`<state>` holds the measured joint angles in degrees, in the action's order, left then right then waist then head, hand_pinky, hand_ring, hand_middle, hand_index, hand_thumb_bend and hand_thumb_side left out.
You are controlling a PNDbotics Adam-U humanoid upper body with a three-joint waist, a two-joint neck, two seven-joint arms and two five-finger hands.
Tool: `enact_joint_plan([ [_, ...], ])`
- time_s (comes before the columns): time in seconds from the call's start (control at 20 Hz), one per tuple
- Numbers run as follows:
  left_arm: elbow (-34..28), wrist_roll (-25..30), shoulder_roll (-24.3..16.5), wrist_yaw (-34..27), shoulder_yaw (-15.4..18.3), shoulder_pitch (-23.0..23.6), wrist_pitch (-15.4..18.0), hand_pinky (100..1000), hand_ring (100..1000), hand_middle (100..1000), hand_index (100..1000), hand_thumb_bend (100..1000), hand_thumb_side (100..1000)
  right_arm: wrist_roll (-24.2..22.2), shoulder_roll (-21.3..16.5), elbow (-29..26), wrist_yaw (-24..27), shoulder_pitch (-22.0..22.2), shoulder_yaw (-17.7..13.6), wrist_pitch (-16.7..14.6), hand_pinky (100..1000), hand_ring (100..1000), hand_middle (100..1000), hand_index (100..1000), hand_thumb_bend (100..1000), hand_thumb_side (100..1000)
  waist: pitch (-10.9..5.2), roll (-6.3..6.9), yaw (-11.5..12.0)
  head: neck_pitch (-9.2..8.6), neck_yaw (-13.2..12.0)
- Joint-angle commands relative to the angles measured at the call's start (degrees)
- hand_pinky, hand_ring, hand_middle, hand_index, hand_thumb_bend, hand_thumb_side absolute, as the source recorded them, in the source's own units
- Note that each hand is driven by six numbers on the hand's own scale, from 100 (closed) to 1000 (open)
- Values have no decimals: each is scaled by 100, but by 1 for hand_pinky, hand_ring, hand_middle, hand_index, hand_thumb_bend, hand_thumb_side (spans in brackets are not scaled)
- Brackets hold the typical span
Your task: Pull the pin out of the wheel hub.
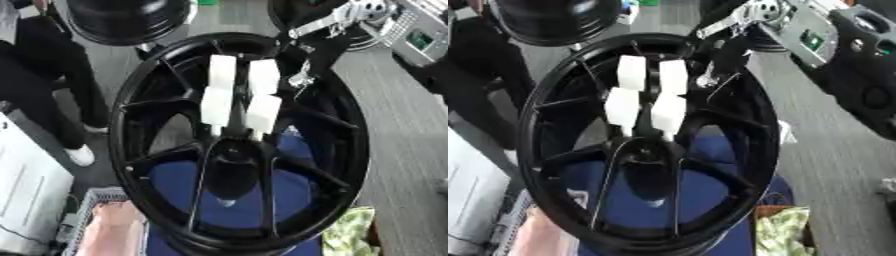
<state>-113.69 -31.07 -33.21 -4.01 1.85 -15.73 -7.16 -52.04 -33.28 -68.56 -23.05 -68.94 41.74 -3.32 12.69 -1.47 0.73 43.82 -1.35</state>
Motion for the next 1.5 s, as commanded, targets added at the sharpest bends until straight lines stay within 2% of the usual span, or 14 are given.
enact_joint_plan([
  [0.05,-90,20,-131,-2,30,-90,-16,649,859,710,773,449,773,8,-188,-93,29,-80,-30,-46,912,976,927,975,361,515,-2,-49,1,30,-1],
  [0.35,-90,25,-151,7,35,-81,-27,649,860,710,773,451,770,8,-247,-172,122,-63,52,-164,911,975,927,975,352,524,-26,-56,-20,30,-15],
  [0.65,-90,28,-135,12,30,-78,-34,650,860,711,773,453,775,8,-208,-242,131,-119,-15,-7,909,970,924,976,298,518,-52,-42,-29,30,12],
  [0.85,-90,24,-139,18,32,-83,-30,650,861,711,773,453,774,8,-201,-277,119,-143,-50,80,908,971,924,977,295,521,-49,-43,-27,30,10],
  [1.05,-90,28,-137,21,29,-87,-31,650,862,711,773,454,773,8,-181,-313,168,-162,-35,115,909,970,925,977,263,579,-50,-50,-22,30,15],
  [1.5,-90,25,-130,22,31,-97,-32,650,863,711,773,452,773,8,-133,-428,299,-219,6,188,907,967,922,979,238,604,-59,-56,-5,30,28],
])
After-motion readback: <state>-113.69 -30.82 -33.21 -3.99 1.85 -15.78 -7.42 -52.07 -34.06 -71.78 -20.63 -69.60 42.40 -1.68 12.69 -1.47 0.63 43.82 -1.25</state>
